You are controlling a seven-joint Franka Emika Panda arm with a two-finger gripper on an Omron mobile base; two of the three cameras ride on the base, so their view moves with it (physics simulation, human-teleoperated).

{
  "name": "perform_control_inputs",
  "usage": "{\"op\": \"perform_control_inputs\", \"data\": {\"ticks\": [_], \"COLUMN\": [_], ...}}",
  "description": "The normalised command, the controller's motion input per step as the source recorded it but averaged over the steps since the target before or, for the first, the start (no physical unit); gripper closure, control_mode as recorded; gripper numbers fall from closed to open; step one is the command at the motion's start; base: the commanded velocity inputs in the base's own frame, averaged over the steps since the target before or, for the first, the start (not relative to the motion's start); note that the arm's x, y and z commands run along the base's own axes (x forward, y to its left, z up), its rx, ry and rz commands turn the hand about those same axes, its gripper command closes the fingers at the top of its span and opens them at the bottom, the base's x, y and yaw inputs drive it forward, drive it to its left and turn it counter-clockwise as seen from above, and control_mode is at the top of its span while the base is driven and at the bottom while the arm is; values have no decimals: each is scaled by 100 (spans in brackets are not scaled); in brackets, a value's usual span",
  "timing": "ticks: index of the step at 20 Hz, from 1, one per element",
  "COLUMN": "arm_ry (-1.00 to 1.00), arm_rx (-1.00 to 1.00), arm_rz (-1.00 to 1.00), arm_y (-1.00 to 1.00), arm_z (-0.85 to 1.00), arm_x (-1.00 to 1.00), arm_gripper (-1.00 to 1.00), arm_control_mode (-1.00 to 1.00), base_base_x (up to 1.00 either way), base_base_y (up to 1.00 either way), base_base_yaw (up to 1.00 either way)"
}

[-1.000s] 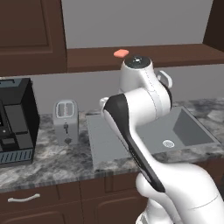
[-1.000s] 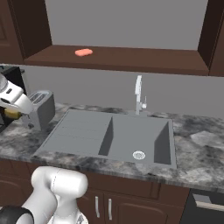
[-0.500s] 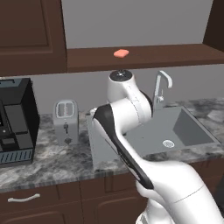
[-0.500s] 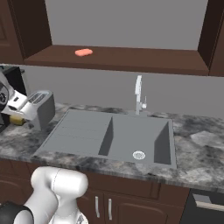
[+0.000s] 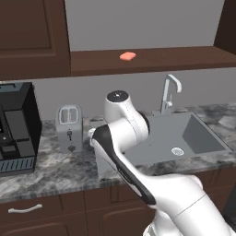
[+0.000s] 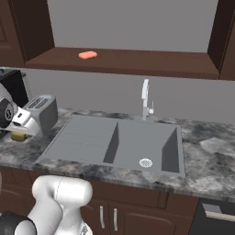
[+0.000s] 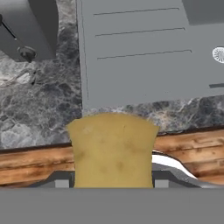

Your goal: Locate and retrieve the bar soap and sponge from the cabinet. Place them next to the sink.

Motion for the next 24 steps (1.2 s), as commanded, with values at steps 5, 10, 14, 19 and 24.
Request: {"op": "perform_control_inputs", "data": {"ticks": [5, 10, 14, 19, 24], "arm_ry": [2, 4, 6, 2, 2], "arm_rx": [0, 0, 2, 1, 3], "arm_rz": [2, 0, 6, 3, 0], "arm_y": [37, 36, 15, 2, 16], "arm_z": [-47, -39, -30, -32, -42], "arm_x": [12, 34, 53, 36, 31], "arm_gripper": [100, 100, 100, 100, 100], "arm_control_mode": [-100, -100, -100, -100, -100], "base_base_x": [0, 0, 0, 0, 0], "base_base_y": [0, 0, 0, 0, 0], "base_base_yaw": [0, 0, 0, 0, 0]}}
